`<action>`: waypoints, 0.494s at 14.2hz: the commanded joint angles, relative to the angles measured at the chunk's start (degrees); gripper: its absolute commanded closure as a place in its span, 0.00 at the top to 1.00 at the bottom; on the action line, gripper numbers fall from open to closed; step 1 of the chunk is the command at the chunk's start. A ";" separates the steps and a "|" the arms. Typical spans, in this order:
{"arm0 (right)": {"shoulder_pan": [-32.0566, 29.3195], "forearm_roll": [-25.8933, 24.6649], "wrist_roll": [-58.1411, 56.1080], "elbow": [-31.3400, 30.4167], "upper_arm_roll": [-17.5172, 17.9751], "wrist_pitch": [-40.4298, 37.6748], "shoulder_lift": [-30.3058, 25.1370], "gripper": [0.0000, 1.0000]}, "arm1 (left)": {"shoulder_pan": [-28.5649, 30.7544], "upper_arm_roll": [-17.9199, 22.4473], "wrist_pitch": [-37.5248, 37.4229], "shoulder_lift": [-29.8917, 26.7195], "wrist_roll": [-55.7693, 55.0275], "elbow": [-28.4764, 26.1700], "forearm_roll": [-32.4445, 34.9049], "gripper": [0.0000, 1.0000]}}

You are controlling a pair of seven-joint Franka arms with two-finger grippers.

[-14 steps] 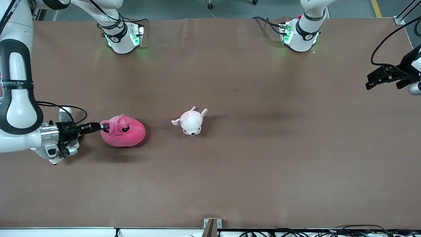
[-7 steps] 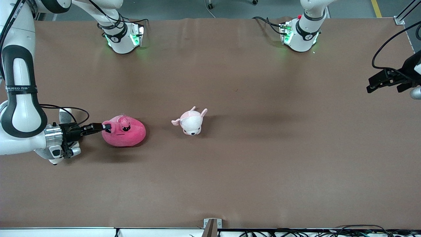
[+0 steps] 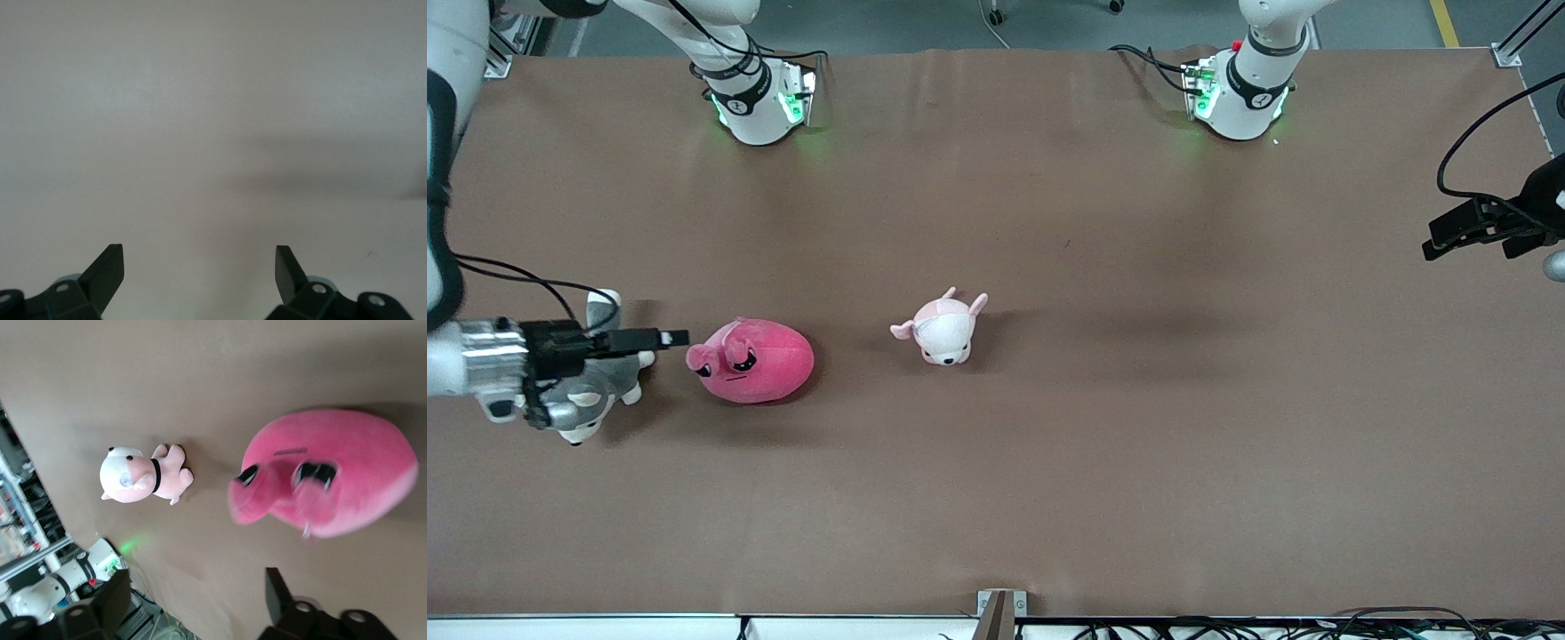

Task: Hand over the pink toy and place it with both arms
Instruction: 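Open the right gripper to release the pink toy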

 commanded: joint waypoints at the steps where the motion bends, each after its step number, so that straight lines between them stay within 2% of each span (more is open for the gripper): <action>1: 0.88 -8.73 3.95 -1.84 0.78 -0.54 -8.37 1.00 | -8.18 7.75 -0.20 0.16 0.09 1.00 -0.61 1.00; 3: 1.94 -15.69 5.26 -1.93 0.78 -0.10 -13.21 1.00 | -18.74 18.65 -0.20 0.25 0.53 1.70 -0.69 1.00; 4: 2.38 -18.51 5.62 -1.85 0.69 -0.10 -14.10 1.00 | -22.53 22.44 -0.20 0.25 0.53 1.79 -0.78 1.00; 7: 4.40 -26.52 5.10 -0.02 0.78 0.17 -16.58 1.00 | -30.81 30.37 -0.29 0.25 0.27 1.79 -0.69 1.00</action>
